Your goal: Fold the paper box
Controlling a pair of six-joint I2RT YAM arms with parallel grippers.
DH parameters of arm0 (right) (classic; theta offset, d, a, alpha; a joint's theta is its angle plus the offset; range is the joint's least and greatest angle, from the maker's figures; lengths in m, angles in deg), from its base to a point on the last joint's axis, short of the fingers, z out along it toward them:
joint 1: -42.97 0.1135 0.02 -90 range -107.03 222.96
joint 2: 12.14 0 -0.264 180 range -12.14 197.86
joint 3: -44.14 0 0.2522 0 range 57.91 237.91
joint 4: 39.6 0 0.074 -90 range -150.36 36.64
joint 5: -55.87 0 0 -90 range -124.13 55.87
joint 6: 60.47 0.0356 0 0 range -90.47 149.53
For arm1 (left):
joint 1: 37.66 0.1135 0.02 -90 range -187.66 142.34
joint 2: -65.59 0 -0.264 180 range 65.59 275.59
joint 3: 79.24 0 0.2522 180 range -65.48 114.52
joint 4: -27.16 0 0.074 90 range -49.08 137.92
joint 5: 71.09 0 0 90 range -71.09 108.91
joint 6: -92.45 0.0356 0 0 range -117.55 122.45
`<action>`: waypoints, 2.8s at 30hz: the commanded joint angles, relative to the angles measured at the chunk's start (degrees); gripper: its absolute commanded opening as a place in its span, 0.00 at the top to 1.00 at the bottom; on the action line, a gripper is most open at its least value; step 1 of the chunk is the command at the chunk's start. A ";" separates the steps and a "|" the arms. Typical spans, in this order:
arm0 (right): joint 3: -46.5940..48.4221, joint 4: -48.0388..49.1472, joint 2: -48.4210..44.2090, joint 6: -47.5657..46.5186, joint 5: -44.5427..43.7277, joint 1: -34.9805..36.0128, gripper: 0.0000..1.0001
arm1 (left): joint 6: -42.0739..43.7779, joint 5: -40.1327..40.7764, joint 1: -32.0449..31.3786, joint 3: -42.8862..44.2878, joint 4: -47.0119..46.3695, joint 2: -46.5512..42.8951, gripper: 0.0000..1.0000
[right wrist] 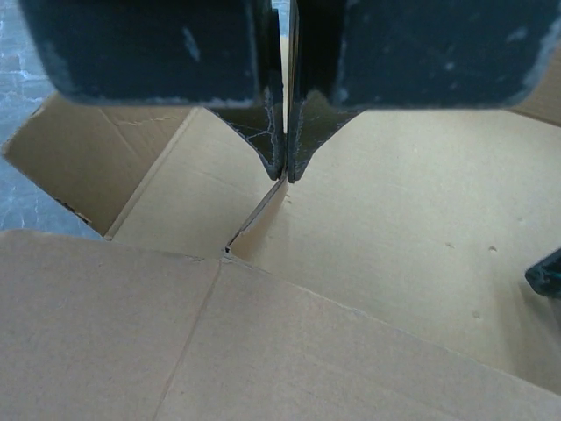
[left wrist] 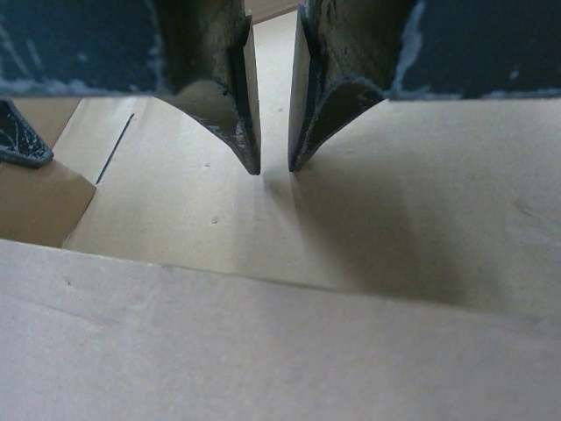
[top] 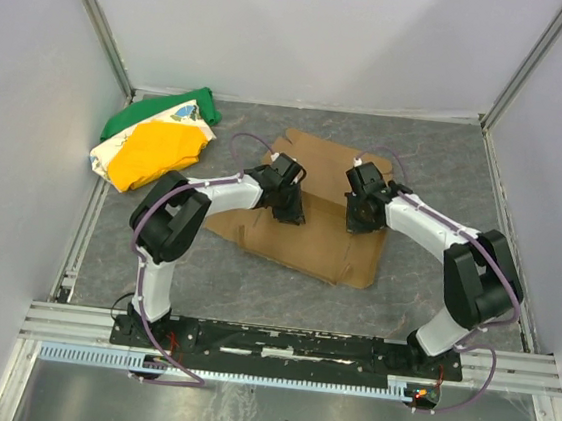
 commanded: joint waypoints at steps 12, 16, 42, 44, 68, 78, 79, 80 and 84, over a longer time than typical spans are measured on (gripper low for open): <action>-6.05 2.16 -2.45 2.83 1.67 1.48 0.98 | 15.72 18.13 -4.69 0.26 10.21 -9.41 0.66; -6.54 2.96 -2.61 2.70 2.47 1.47 0.98 | 26.18 18.13 -4.74 2.72 7.40 -14.82 0.49; -9.28 3.86 -5.83 -1.72 12.27 1.45 0.98 | 78.79 -2.77 -3.09 -17.57 -29.49 -20.02 0.50; -9.43 3.41 -6.23 -2.06 12.61 1.46 0.98 | 81.17 -4.69 -2.98 -17.49 -28.62 -19.78 0.48; -9.12 1.79 -7.44 -4.56 14.18 1.52 0.98 | 84.50 -11.91 -2.23 -14.63 -23.54 -12.68 0.49; -8.98 2.14 -6.68 -4.47 15.16 1.50 0.98 | 90.13 -10.65 -1.95 -16.43 -27.35 -16.02 0.48; -8.96 2.06 -6.66 -4.44 15.16 1.46 0.98 | 90.15 -10.78 -1.85 -16.32 -27.57 -16.06 0.48; -8.99 2.03 -6.72 -4.56 15.13 1.48 0.98 | 90.16 -11.16 -1.89 -16.30 -27.93 -16.15 0.48; -8.82 1.62 -6.97 -4.72 14.82 1.46 0.98 | 90.49 -10.76 -1.81 -15.90 -28.57 -16.92 0.49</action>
